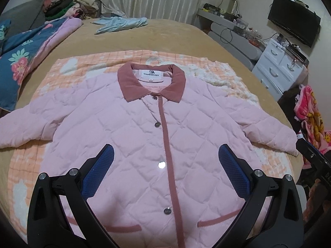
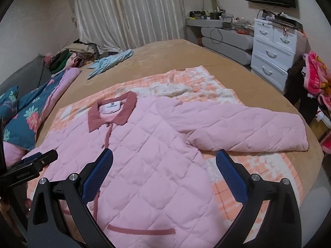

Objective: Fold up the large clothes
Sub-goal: 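Lower the right gripper onto the jacket sleeve nearest it and grasp the cuff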

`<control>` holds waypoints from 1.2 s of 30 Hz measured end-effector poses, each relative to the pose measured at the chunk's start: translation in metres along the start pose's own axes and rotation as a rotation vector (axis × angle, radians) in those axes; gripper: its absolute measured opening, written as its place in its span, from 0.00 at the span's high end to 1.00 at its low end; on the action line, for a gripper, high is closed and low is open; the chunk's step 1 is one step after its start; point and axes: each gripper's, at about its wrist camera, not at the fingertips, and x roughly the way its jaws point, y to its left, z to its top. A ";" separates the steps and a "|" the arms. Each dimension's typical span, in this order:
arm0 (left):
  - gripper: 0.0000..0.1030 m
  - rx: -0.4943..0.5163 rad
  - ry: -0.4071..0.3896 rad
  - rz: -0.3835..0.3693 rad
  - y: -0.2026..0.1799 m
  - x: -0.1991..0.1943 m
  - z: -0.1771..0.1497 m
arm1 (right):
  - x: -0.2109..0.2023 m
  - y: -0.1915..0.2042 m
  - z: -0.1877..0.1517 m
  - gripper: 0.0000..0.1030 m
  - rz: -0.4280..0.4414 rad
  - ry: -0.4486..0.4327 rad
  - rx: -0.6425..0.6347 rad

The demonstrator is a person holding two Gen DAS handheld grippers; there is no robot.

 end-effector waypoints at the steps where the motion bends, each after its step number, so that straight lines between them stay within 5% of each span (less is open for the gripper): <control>1: 0.08 0.003 0.001 0.002 -0.002 0.002 0.001 | 0.003 -0.004 0.002 0.04 -0.004 0.000 0.011; 15: 0.08 0.020 0.060 -0.003 -0.025 0.052 0.017 | 0.042 -0.086 0.015 0.04 -0.106 -0.002 0.195; 36: 0.08 0.033 0.131 0.044 -0.040 0.126 0.024 | 0.112 -0.224 -0.016 0.04 -0.256 0.074 0.517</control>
